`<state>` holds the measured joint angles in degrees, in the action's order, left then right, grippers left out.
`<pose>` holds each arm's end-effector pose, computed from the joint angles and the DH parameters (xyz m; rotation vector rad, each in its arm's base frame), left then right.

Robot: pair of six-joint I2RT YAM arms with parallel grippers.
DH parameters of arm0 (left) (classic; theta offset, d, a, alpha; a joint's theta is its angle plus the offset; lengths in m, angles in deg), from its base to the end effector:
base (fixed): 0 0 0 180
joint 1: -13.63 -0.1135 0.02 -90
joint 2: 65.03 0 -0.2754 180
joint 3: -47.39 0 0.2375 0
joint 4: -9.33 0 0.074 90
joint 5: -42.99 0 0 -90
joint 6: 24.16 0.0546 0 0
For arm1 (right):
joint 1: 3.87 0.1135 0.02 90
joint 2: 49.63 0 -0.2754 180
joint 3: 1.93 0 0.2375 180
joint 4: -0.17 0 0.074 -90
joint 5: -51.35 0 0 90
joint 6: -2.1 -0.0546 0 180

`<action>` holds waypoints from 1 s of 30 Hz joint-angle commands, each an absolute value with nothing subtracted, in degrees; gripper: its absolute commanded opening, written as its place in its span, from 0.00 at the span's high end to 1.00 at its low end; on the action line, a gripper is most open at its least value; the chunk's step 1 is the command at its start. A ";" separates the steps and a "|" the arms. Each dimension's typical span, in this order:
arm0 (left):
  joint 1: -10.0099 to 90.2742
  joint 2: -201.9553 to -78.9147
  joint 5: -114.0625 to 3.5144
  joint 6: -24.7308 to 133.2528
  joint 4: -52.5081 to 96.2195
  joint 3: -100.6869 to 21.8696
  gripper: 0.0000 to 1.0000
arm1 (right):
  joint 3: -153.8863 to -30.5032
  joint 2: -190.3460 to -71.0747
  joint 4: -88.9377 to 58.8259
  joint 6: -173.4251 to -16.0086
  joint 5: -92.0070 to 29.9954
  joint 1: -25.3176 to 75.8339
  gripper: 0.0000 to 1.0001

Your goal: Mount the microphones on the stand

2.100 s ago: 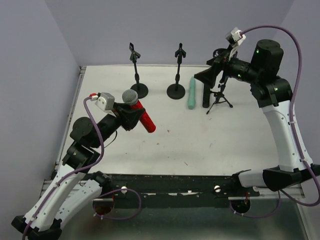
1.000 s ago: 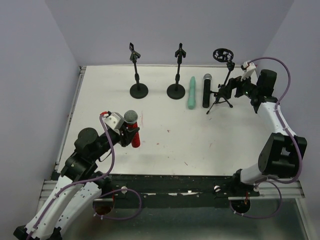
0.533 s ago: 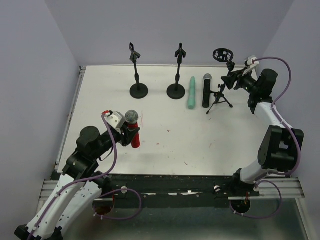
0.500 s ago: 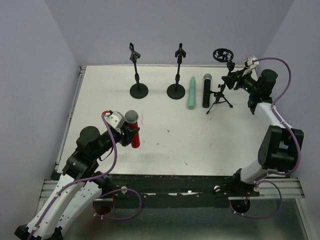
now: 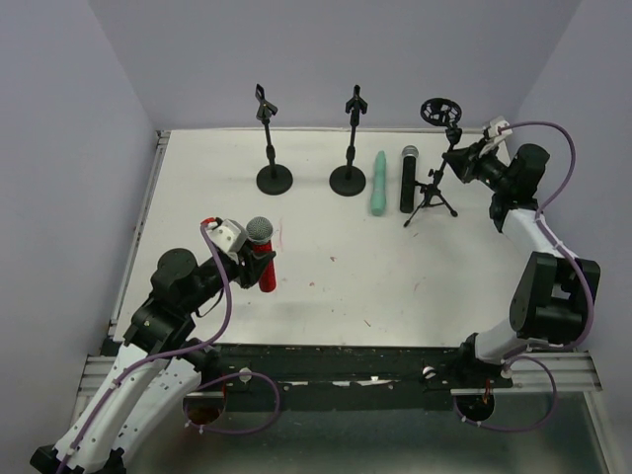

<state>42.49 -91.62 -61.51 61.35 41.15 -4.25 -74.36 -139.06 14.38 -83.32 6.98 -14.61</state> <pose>0.0940 -0.0674 0.3224 0.5519 1.6369 -0.6467 0.3575 -0.0281 0.3140 -0.5216 1.5361 0.4366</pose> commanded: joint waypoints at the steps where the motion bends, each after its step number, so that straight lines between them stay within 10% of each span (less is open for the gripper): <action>1: 42.02 -91.13 -63.27 61.71 38.73 -3.80 1.00 | -72.64 -132.52 8.50 -77.55 12.67 -14.94 0.89; 21: 41.32 -90.16 -66.61 60.39 36.53 -3.36 1.00 | -77.55 -115.20 -50.03 -45.74 43.79 -11.88 0.90; 30: 41.05 -90.60 -70.65 54.95 30.38 -3.63 1.00 | -82.57 -119.85 -49.72 -43.69 44.50 1.66 0.90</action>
